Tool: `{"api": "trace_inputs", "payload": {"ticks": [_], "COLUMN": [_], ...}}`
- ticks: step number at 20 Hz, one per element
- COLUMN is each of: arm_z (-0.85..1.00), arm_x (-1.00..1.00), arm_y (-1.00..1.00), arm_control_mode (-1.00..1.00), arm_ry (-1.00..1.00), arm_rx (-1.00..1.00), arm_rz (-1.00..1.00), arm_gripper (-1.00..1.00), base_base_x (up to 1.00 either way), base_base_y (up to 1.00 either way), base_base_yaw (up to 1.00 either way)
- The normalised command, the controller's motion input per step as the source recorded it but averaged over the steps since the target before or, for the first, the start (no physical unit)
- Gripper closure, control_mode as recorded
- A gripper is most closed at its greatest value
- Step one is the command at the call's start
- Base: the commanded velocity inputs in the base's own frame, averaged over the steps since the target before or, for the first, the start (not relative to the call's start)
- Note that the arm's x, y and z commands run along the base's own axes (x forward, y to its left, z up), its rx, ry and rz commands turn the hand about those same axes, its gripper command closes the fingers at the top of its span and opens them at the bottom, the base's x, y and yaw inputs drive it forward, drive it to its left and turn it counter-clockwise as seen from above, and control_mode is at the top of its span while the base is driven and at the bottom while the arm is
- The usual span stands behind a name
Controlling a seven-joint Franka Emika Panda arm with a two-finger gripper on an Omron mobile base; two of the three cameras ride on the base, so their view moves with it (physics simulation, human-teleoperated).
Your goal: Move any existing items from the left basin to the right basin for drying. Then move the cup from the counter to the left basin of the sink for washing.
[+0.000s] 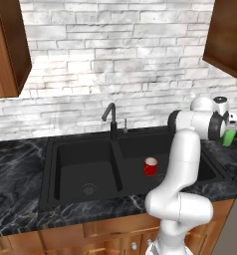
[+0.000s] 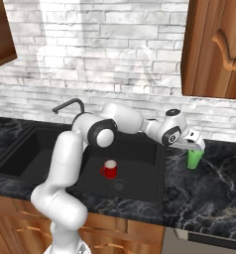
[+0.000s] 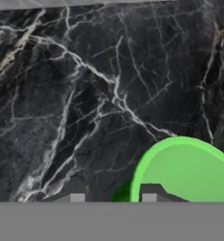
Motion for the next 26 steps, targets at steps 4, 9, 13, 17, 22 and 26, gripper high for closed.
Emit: {"api": "trace_inputs", "payload": {"ticks": [4,9,13,17,22,26], "arm_z": [-0.20,-0.08,0.00,0.20,0.44,0.61], "arm_x": [-0.22,-0.33,-0.61,-0.56,-0.39,-0.24], "arm_y": [0.00,0.00,0.00,0.01,0.28,0.63], "arm_control_mode": [-1.00,-1.00,-1.00,-1.00,-1.00,-1.00], "arm_ry": [0.00,-0.01,-0.09,-0.18,-0.21,-0.25], "arm_rx": [0.00,0.00,0.00,0.00,0.00,-0.03], "arm_rz": [0.00,-0.03,-0.07,-0.11,-0.14,-0.19], "arm_gripper": [1.00,1.00,1.00,1.00,1.00,1.00], "base_base_x": [0.00,0.00,0.00,0.00,0.00,0.00], "base_base_y": [0.00,0.00,0.00,0.00,0.00,0.00], "base_base_yaw": [0.00,0.00,0.00,0.00,0.00,0.00]}}
